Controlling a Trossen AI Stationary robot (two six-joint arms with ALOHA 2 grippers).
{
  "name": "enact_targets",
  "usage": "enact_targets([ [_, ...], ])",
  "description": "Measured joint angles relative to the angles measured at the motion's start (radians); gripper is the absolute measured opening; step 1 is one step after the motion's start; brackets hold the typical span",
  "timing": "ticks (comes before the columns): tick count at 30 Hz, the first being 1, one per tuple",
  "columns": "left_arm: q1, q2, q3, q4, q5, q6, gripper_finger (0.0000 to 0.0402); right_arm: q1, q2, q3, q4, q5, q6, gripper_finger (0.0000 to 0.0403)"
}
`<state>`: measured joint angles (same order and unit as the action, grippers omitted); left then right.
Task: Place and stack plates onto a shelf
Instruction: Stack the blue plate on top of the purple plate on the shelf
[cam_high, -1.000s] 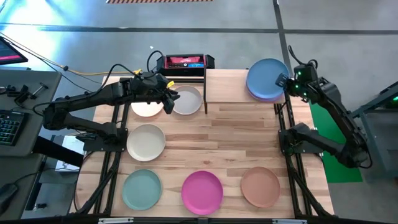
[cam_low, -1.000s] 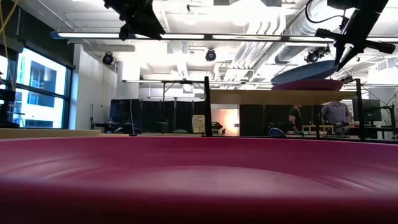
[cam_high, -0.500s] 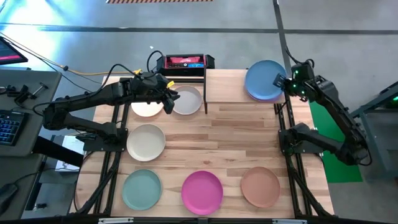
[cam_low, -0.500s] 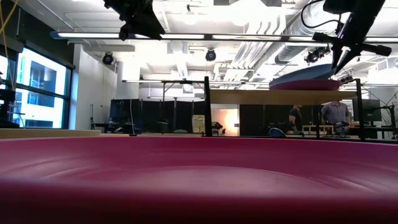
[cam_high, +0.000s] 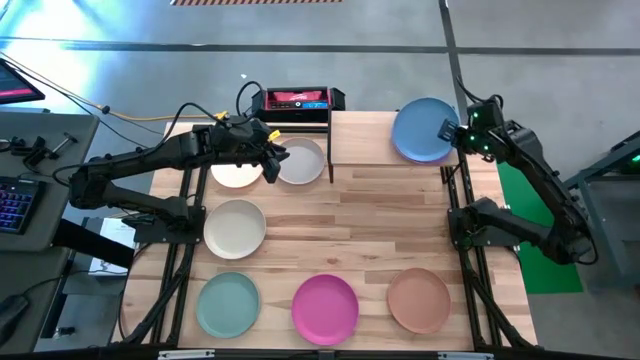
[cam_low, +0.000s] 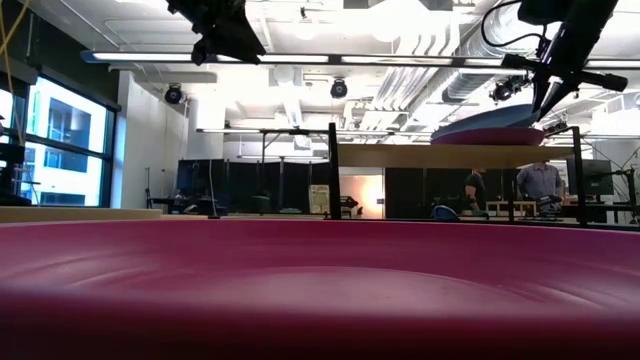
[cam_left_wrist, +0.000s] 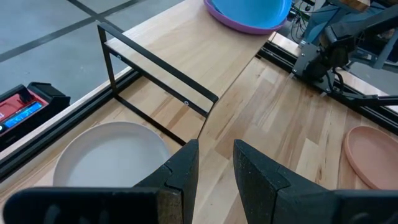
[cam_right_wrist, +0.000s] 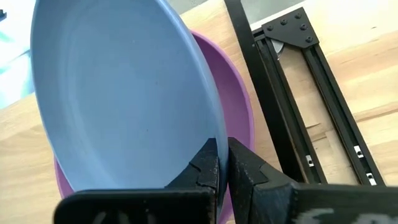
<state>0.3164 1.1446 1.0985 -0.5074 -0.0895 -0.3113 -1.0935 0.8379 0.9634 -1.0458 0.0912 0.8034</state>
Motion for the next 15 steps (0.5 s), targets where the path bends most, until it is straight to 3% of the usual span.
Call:
enact_targets([
  [15,0.0,0.0,0.0,0.0,-0.005,0.028,0.009,0.0,0.0,0.0,-0.003,-0.043,0.001,0.0001],
])
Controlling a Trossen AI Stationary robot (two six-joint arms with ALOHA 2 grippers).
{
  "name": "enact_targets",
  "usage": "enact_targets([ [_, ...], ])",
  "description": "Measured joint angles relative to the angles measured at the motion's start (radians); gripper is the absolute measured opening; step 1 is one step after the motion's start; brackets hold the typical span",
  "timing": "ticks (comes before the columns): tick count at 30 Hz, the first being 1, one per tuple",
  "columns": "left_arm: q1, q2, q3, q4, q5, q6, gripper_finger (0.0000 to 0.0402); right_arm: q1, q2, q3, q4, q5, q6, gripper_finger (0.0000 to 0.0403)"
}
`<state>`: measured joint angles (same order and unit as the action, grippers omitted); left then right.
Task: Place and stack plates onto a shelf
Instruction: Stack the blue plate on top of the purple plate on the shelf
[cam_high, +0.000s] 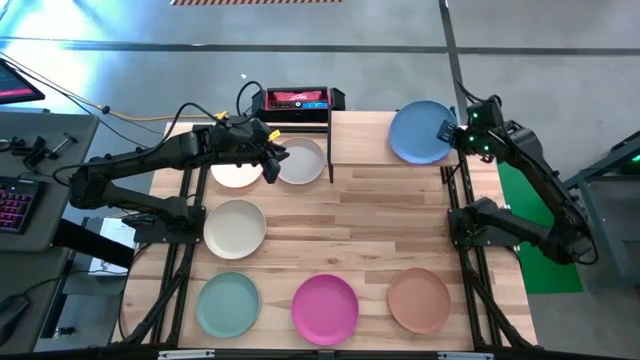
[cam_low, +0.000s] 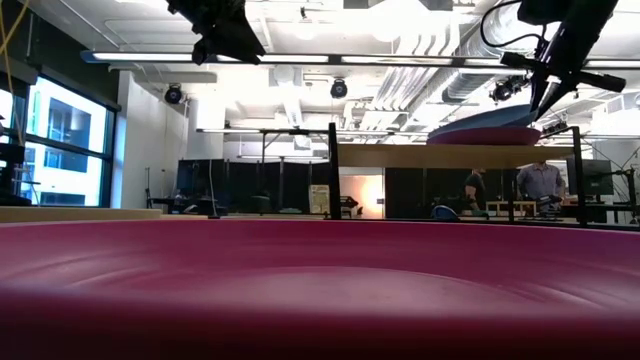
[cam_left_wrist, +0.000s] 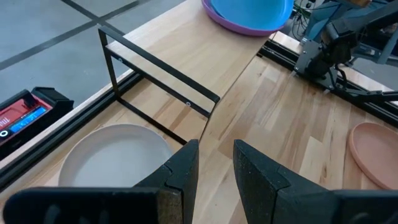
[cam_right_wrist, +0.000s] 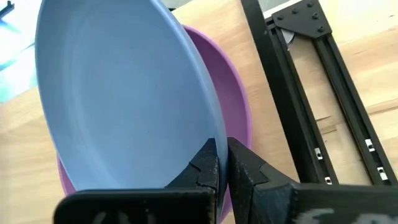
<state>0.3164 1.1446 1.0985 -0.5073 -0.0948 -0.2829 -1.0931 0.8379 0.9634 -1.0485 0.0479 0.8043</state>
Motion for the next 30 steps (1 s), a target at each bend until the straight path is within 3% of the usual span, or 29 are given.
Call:
enact_targets([
  [24,-0.003,0.0,0.0,0.0,0.001,-0.002,0.009,0.0,0.0,0.0,0.026,-0.007,-0.045,0.0001],
  [30,-0.003,0.0,0.0,0.0,0.001,-0.002,0.009,0.0,0.0,0.0,0.026,-0.031,-0.026,0.0026],
])
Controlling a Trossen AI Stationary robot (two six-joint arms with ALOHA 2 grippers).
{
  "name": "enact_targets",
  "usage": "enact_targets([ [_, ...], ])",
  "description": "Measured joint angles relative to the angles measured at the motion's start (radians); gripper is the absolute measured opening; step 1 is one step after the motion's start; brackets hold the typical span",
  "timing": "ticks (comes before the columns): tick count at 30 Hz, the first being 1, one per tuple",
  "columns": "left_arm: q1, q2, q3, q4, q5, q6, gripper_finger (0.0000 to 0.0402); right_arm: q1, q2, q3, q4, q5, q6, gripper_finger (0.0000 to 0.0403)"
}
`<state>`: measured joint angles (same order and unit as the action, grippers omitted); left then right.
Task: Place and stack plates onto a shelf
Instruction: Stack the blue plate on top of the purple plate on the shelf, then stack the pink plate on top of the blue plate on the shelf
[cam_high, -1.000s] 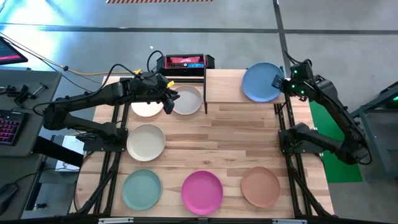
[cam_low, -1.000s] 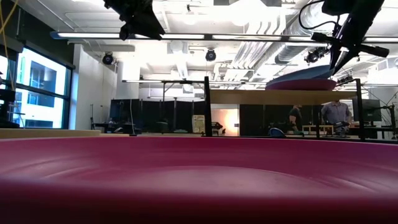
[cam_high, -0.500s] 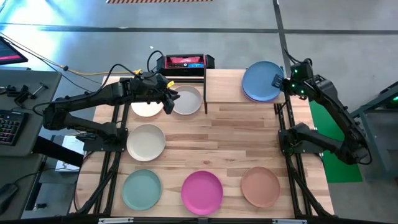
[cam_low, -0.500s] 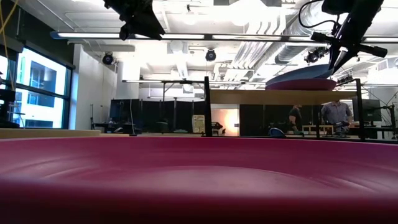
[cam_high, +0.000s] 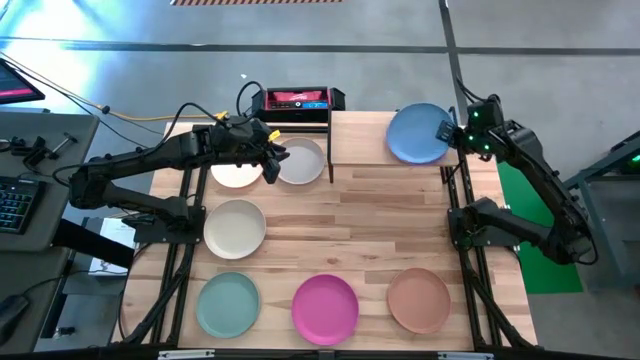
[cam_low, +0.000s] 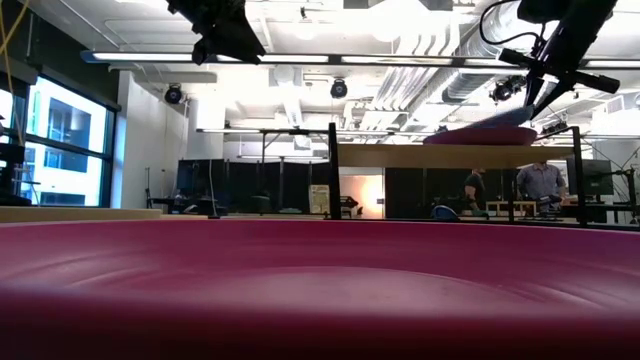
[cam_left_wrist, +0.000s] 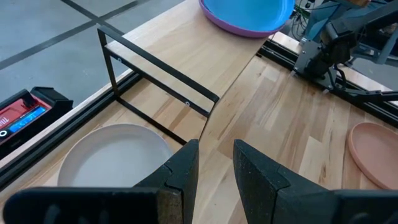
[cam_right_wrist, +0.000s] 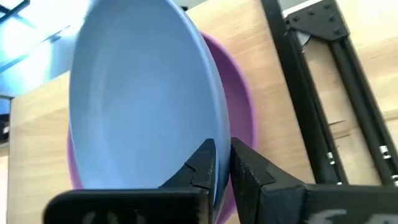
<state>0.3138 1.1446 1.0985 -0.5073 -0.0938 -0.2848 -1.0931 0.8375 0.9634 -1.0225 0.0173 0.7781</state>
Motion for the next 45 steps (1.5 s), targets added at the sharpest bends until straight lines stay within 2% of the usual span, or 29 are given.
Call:
enact_targets([
  [3,0.0,0.0,0.0,0.0,0.0,0.0,0.009,0.0,0.0,0.0,0.0,0.048,0.007,0.0046],
  [7,0.0,0.0,0.0,0.0,0.0,0.0,0.009,0.0,0.0,0.0,0.0,0.053,-0.001,0.0062],
  [24,0.0,0.0,0.0,0.0,0.0,0.0,0.009,0.0,-0.001,0.0,-0.033,0.029,0.072,0.0064],
  [27,0.0,0.0,0.0,-0.001,0.001,0.0,0.009,0.0,-0.007,0.0,-0.012,-0.045,0.068,0.0064],
  [30,0.0,0.0,0.0,-0.023,0.007,-0.001,0.009,0.0,-0.019,0.0,0.04,-0.166,0.051,0.0064],
  [37,-0.003,0.0,0.0,-0.178,0.074,-0.021,0.009,0.049,-0.026,0.0,0.062,-0.416,0.004,0.0064],
  [45,-0.079,0.0,-0.036,-0.372,0.096,-0.046,0.009,0.168,-0.026,0.0,0.022,-0.473,0.081,0.0064],
])
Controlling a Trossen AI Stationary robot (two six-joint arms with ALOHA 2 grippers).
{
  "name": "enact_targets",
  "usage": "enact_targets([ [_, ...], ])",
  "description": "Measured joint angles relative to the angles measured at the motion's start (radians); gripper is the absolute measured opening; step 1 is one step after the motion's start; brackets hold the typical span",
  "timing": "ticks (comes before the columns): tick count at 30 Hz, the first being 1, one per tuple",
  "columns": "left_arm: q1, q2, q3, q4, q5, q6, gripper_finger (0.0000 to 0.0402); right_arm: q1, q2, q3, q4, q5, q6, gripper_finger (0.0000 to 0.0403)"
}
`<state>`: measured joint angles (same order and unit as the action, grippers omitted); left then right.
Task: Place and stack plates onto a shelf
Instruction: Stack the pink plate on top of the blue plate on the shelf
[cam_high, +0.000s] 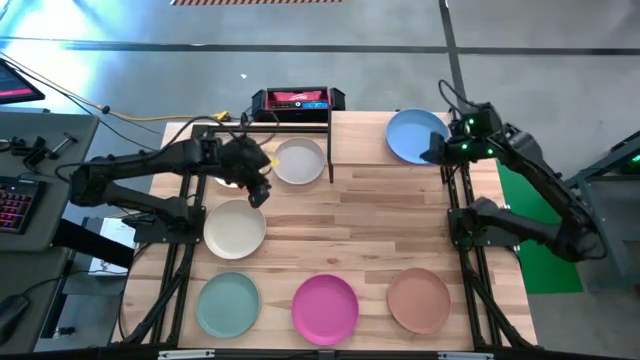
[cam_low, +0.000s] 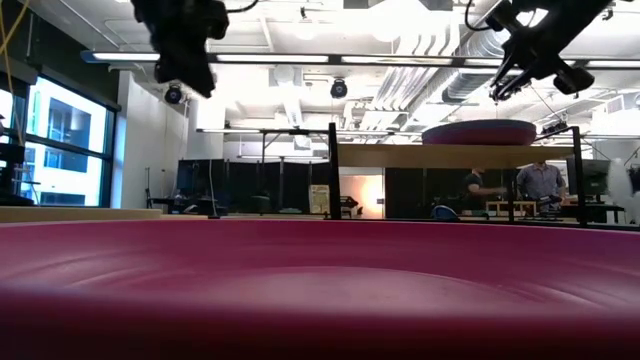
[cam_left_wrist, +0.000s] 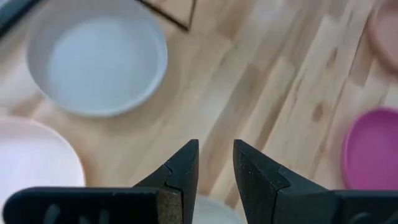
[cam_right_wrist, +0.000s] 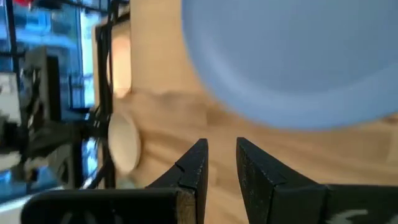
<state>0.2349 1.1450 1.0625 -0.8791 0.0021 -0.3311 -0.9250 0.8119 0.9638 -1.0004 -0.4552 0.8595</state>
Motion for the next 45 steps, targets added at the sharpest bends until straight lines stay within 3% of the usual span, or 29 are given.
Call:
enact_targets([
  [12,-0.143,0.0,-0.063,-0.018,0.01,-0.087,0.009,0.339,0.0,0.0,0.095,0.006,0.215,0.0064],
  [22,-0.247,0.0,-0.069,-0.022,0.013,-0.132,0.009,0.713,0.023,0.0,0.276,0.317,0.402,0.0064],
  [28,-0.304,0.0,-0.069,-0.022,0.013,-0.203,0.009,0.893,0.109,0.0,0.284,0.404,0.496,0.0064],
  [45,-0.449,0.0,-0.069,0.003,0.003,-0.316,0.009,1.17,0.425,0.0,0.598,0.454,0.554,0.0064],
])
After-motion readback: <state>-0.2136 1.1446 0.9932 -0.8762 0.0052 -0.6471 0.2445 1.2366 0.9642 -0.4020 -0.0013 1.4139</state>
